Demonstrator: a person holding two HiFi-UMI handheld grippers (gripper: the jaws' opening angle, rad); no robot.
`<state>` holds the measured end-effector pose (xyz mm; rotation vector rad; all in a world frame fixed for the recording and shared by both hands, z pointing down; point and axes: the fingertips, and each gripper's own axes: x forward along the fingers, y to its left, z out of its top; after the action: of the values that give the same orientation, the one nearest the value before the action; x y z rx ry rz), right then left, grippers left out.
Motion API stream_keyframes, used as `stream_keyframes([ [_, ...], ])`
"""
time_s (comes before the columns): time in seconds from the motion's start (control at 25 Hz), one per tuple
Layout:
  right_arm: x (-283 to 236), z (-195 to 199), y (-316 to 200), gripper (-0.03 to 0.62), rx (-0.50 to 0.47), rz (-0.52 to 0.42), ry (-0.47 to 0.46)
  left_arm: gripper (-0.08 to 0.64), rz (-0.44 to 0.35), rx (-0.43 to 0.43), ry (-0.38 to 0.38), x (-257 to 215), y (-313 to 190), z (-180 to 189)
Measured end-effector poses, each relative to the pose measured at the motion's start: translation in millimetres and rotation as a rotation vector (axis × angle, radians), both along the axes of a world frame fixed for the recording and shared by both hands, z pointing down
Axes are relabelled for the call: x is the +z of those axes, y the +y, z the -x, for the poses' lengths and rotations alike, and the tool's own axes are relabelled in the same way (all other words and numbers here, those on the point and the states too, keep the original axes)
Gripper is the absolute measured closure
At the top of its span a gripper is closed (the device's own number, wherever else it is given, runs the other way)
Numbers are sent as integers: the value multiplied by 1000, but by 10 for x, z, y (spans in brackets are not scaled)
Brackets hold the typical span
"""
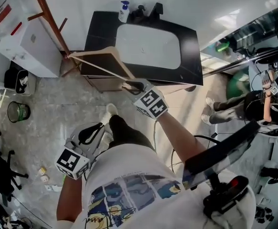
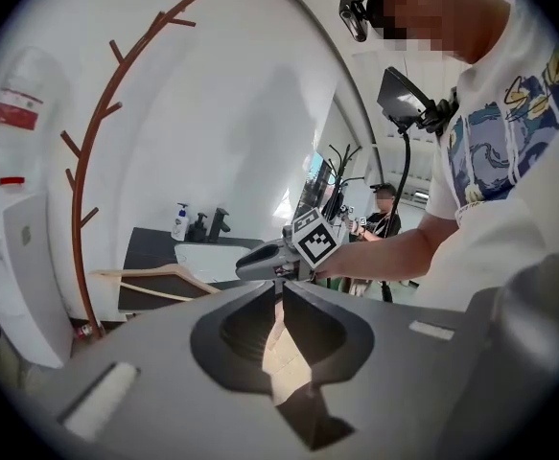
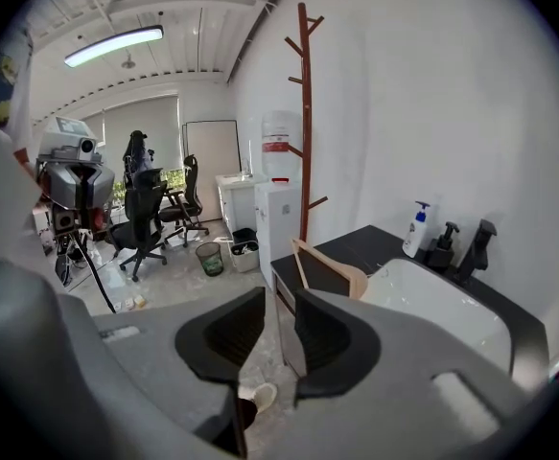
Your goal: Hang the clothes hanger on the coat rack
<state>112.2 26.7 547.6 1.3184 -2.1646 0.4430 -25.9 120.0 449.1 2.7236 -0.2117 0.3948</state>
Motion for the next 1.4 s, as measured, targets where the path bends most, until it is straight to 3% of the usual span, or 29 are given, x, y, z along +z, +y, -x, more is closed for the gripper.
stream_keyframes([
  [0.28,473,-363,-519,449,46,92,6,531,15,-37,-35,-33,-592,-138],
  [0.8,1531,-842,-1307,360,122,332,-22,531,46,44,-60,146,-1291,-621],
  [1.16,1715,-825,-1434,358,33,467,-160,531,75,66,-76,232,-1509,-799],
  [1.4,1714,-748,-1420,439,-85,549,-194,531,82,69,-72,225,-1577,-875],
])
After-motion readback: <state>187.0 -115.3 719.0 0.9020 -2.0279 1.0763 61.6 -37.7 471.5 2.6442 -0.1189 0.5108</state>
